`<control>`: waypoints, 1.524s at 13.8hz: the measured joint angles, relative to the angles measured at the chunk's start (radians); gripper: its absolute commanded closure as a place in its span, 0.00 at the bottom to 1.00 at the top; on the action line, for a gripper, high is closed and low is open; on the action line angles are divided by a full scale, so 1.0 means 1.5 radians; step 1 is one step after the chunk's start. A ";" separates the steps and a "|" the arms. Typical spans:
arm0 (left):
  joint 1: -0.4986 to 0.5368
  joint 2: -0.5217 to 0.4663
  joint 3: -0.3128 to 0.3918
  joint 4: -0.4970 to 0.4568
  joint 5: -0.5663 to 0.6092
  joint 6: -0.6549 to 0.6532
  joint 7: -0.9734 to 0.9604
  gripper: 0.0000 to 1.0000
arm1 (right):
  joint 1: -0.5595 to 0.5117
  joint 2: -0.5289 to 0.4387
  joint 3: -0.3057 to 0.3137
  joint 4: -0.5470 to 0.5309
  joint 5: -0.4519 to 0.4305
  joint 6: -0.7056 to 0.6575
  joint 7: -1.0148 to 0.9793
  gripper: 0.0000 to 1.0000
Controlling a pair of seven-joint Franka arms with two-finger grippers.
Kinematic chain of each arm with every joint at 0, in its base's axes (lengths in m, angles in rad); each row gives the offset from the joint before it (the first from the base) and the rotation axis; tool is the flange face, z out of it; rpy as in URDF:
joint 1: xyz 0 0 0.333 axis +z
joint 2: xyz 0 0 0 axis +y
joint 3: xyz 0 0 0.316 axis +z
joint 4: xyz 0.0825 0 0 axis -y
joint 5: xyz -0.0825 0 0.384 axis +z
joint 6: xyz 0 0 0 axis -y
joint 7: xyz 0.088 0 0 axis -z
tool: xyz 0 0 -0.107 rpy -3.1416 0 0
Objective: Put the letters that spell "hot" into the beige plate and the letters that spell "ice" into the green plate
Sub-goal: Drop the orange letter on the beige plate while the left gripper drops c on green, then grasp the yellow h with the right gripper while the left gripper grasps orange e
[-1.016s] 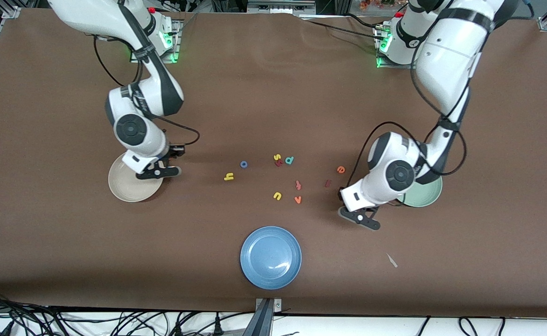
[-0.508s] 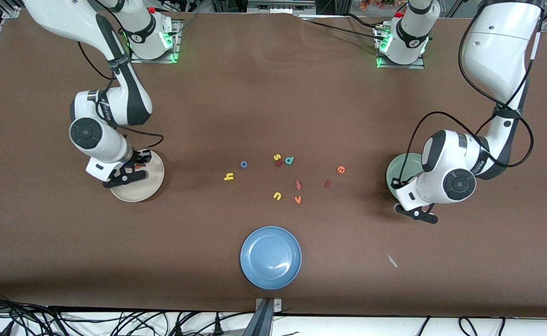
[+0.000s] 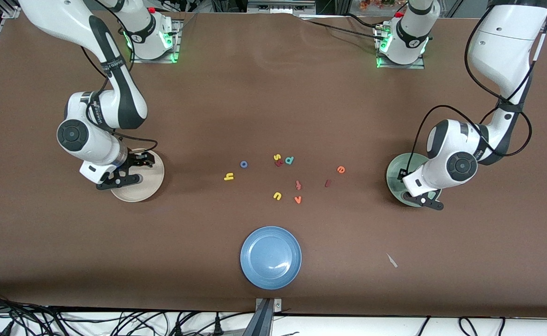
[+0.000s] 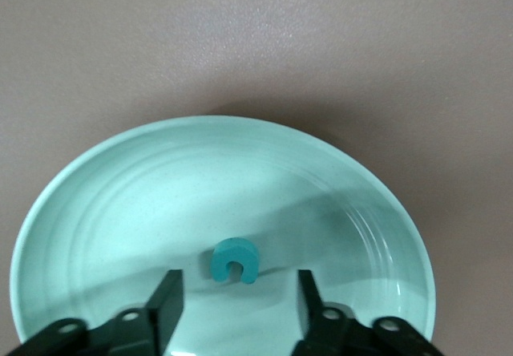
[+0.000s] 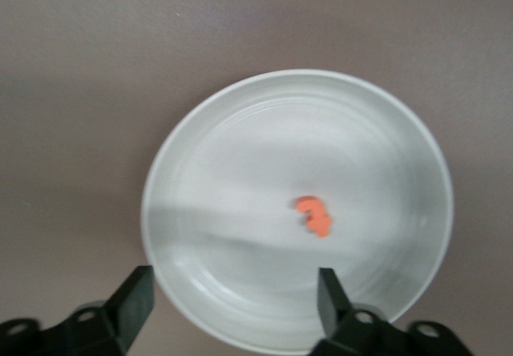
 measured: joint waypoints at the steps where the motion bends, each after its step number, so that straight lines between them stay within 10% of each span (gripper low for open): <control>1: 0.000 -0.007 -0.003 0.001 0.000 -0.006 0.000 0.00 | 0.001 0.000 0.007 0.008 0.027 -0.009 0.047 0.00; 11: -0.062 -0.060 -0.129 0.017 -0.039 -0.076 -0.228 0.00 | 0.131 0.127 0.069 0.183 0.077 0.008 0.854 0.00; 21: -0.119 0.043 -0.128 0.013 -0.038 0.065 -0.246 0.18 | 0.171 0.235 0.069 0.277 0.077 0.011 1.021 0.01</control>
